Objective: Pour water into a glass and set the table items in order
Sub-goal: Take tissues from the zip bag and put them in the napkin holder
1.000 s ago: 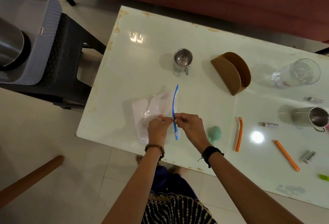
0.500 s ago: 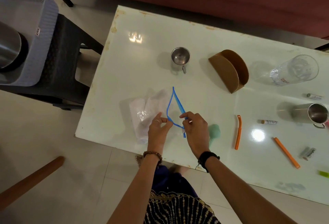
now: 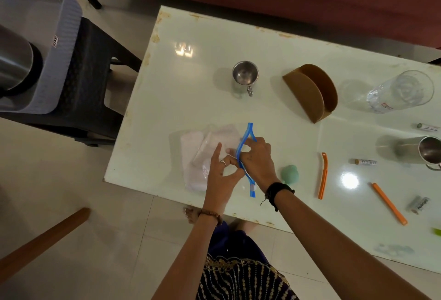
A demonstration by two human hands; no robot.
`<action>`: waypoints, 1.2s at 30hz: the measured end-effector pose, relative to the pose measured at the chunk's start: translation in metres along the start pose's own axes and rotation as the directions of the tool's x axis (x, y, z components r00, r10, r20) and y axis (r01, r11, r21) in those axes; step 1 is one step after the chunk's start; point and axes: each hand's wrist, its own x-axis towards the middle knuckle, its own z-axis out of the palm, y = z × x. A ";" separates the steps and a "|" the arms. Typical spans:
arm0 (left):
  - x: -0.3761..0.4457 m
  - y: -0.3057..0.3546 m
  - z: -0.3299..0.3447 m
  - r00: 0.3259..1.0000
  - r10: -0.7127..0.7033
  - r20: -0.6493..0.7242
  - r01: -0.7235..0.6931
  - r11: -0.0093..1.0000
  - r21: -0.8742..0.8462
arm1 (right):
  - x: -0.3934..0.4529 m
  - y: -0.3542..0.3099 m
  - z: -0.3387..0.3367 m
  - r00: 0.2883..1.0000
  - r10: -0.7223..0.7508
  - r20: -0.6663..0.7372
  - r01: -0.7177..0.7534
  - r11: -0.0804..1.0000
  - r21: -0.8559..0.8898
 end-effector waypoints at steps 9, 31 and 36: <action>0.004 -0.008 -0.015 0.995 0.094 0.042 -0.100 0.982 0.163 | 0.002 -0.002 0.000 0.992 -0.128 -0.013 0.129 0.991 0.026; 0.032 0.016 -0.038 0.981 -0.068 -0.179 0.073 0.997 0.021 | -0.047 -0.012 -0.073 0.955 -0.077 -0.285 0.244 0.750 0.615; 0.013 0.051 -0.012 0.983 0.164 -0.087 -0.175 0.976 -0.128 | -0.048 -0.027 -0.086 0.916 -0.133 -0.379 0.291 0.870 0.397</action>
